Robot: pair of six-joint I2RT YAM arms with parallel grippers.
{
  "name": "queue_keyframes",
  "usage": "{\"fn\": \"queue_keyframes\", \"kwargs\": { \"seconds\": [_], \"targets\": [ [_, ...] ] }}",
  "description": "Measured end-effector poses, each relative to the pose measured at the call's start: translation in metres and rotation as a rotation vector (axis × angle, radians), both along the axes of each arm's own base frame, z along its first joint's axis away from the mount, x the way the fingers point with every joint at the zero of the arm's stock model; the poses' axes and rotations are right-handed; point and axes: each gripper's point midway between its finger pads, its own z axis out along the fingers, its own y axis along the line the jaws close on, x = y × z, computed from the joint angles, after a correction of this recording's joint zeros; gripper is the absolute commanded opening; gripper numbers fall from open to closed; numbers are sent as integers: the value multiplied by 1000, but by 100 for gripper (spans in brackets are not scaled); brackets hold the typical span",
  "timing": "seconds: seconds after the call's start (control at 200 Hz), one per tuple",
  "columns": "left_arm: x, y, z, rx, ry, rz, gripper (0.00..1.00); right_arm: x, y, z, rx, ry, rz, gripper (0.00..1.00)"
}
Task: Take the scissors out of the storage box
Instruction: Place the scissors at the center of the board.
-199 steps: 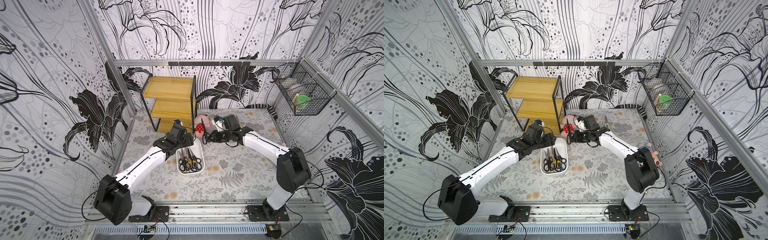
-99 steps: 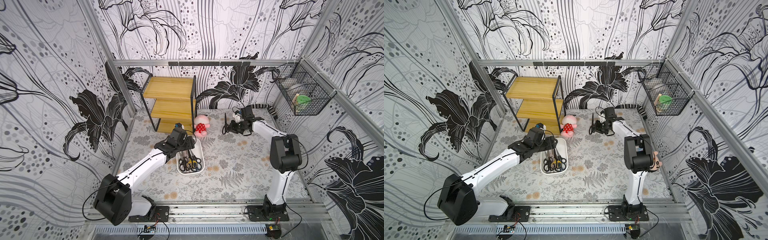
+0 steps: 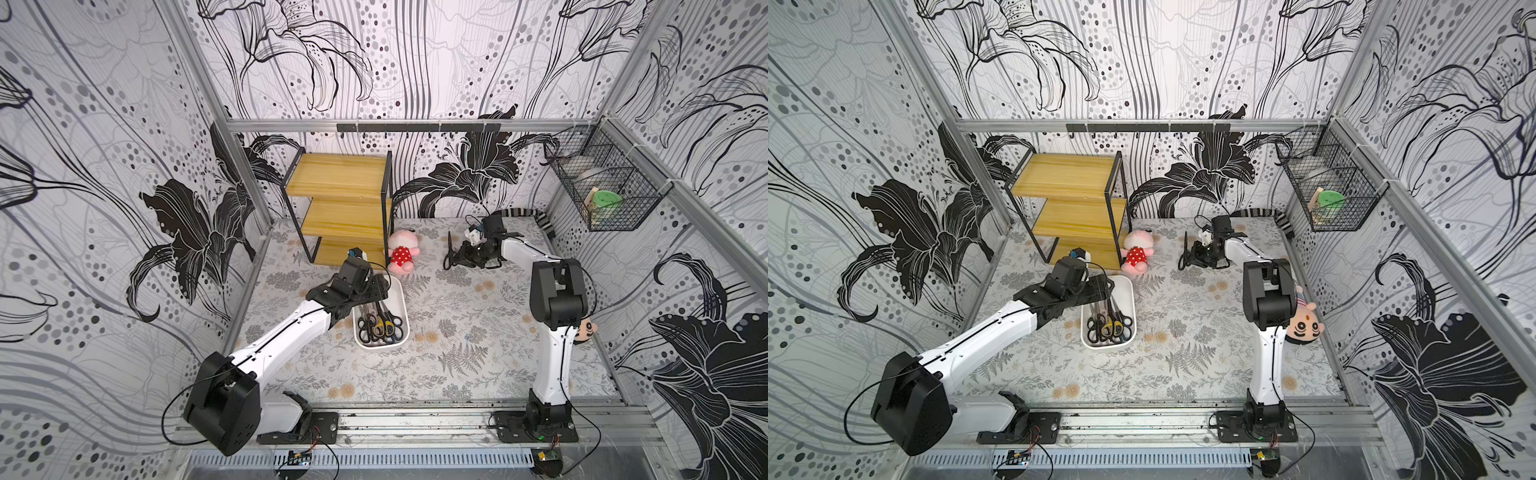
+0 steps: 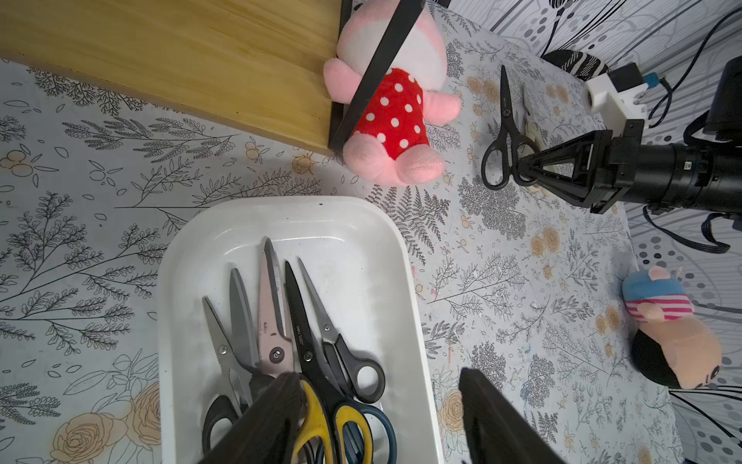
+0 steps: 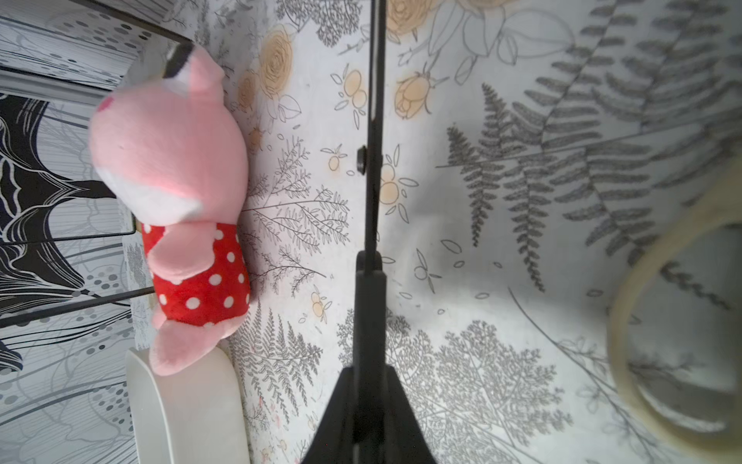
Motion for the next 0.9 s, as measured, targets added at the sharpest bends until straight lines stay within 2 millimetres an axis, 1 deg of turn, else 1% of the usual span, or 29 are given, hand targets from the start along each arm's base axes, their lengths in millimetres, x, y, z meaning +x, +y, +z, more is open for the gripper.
{"fn": "queue_keyframes", "kwargs": {
  "seconds": [0.115,0.2,0.531,0.606,0.736,0.901],
  "targets": [
    [0,0,0,0,0,0,68,-1,-1,-8,0,15,0,16],
    [0,0,0,0,0,0,68,0,-3,-10,-2,17,-1,19],
    [0,0,0,-2,3,2,68,2,-19,-20,-33,27,-26,25],
    [-1,0,0,-4,5,-1,68,-1,-20,-24,-41,38,-31,29],
    [0,-1,3,-7,2,-3,68,-7,-23,-33,-55,64,-36,31],
    [0,-1,6,8,6,-10,68,-12,-27,-32,-76,65,-47,34]
  ]
}}
